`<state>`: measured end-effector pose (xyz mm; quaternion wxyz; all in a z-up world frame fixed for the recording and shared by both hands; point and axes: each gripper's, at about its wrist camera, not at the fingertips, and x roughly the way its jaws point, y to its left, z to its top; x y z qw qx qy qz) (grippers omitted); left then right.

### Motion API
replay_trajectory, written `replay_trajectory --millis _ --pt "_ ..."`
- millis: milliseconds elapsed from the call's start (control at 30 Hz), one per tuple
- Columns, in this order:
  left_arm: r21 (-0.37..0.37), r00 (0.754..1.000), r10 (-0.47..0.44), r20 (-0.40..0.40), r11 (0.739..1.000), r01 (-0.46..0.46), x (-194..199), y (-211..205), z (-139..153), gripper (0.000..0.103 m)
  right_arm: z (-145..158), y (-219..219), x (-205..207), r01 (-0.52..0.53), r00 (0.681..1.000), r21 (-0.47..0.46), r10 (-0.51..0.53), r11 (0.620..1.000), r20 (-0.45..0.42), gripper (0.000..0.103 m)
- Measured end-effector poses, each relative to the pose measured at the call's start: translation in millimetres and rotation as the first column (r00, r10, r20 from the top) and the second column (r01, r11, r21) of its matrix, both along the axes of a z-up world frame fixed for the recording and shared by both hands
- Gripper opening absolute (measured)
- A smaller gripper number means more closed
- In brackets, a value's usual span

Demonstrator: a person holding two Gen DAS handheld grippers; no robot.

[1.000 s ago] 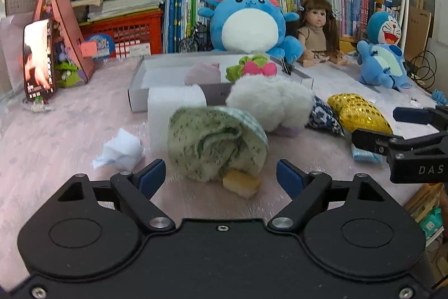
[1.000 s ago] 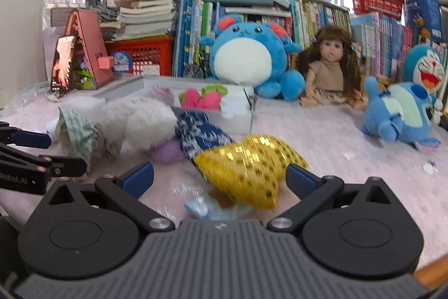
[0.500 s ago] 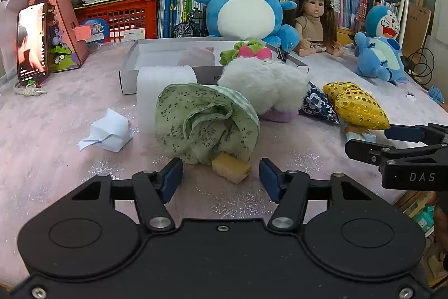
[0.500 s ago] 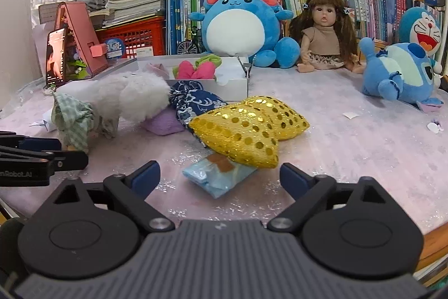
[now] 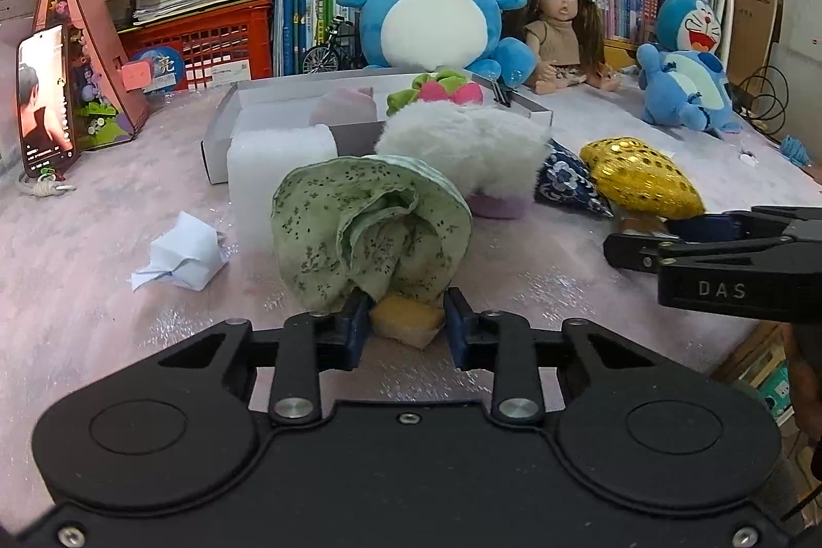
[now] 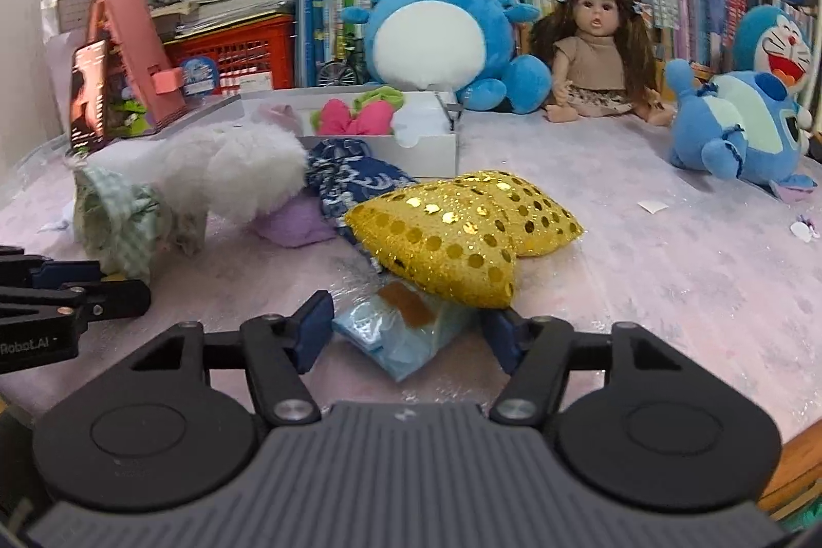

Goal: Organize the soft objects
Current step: 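Grasp the tan sponge piece with left tool while right tool grasps the blue packet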

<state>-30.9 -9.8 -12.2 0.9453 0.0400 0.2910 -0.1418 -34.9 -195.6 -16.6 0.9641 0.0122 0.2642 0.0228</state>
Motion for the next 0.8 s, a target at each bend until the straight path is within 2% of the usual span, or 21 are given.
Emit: replay_trajectory --millis 267,467,800 --pt "0.018 0.999 -0.041 0.000 0.999 0.041 -18 -6 0 0.030 2 24 -20 -0.129 0.992 -0.045 0.130 0.991 0.002 0.065" --pt "0.001 0.999 -0.044 -0.008 0.999 0.044 -22 -3 3 0.029 6 38 -27 -0.205 0.978 -0.056 0.206 0.977 0.022 0.065" --pt "-0.024 0.999 -0.042 0.017 0.999 0.042 -27 4 17 0.029 21 45 -33 -0.224 0.970 -0.090 0.232 0.970 0.080 0.064"
